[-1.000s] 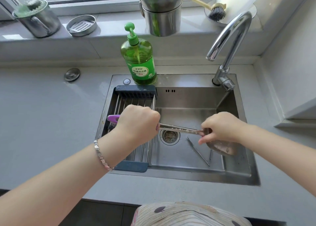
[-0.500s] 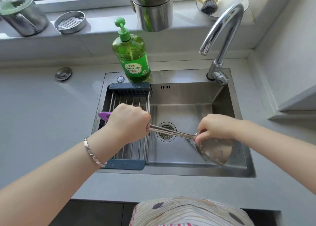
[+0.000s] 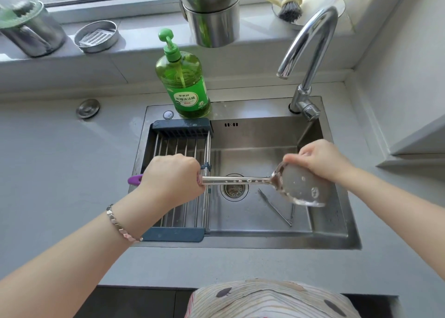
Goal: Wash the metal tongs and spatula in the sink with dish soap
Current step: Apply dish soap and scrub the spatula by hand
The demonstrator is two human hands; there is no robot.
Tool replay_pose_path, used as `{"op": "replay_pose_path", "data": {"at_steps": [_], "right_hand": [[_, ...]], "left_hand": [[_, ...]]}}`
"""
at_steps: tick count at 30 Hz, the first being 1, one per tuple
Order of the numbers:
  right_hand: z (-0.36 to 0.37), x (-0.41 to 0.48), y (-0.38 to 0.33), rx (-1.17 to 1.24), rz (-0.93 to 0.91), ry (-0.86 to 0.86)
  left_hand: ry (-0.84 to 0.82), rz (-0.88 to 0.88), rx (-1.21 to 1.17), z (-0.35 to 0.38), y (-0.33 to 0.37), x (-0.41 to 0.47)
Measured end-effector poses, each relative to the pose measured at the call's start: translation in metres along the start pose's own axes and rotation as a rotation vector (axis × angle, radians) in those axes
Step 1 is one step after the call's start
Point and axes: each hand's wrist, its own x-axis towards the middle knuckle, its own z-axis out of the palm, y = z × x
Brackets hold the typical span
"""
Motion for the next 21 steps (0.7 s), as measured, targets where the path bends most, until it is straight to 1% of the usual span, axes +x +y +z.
{"op": "replay_pose_path", "data": {"at_steps": [2, 4, 6, 8, 10, 12, 13, 15, 16, 18, 20, 21], "right_hand": [[-0.001, 0.000, 0.002, 0.302, 0.159, 0.139], [0.012, -0.004, 0.002, 0.608, 0.330, 0.193], [0.029, -0.010, 0.001, 0.908, 0.472, 0.165], [0.041, -0.016, 0.002, 1.056, 0.506, 0.118], [0.046, -0.020, 0.005, 1.122, 0.491, 0.050], [0.041, -0.020, 0.008, 0.998, 0.482, 0.010], [0.036, -0.017, 0.008, 0.855, 0.466, 0.015], [0.026, -0.007, 0.009, 0.589, 0.446, 0.103], [0.023, -0.002, 0.009, 0.504, 0.458, 0.141], [0.020, 0.003, 0.009, 0.416, 0.463, 0.163], [0.024, 0.002, 0.012, 0.376, 0.379, 0.109], [0.027, 0.000, 0.015, 0.367, 0.302, 0.074]], "left_hand": [[-0.052, -0.080, -0.117, 0.005, 0.003, -0.001], [-0.076, -0.154, -0.183, 0.010, 0.007, 0.000], [-0.087, -0.213, -0.224, 0.012, 0.007, 0.001], [-0.100, -0.231, -0.228, 0.014, 0.006, 0.001], [-0.111, -0.224, -0.208, 0.014, 0.006, 0.001], [-0.115, -0.207, -0.173, 0.016, 0.009, 0.000], [-0.117, -0.198, -0.160, 0.017, 0.011, -0.001], [-0.122, -0.182, -0.148, 0.018, 0.013, -0.001], [-0.117, -0.176, -0.142, 0.017, 0.014, -0.001], [-0.102, -0.169, -0.122, 0.015, 0.013, -0.001], [-0.095, -0.171, -0.112, 0.014, 0.011, -0.002], [-0.097, -0.172, -0.109, 0.015, 0.011, -0.002]]}}
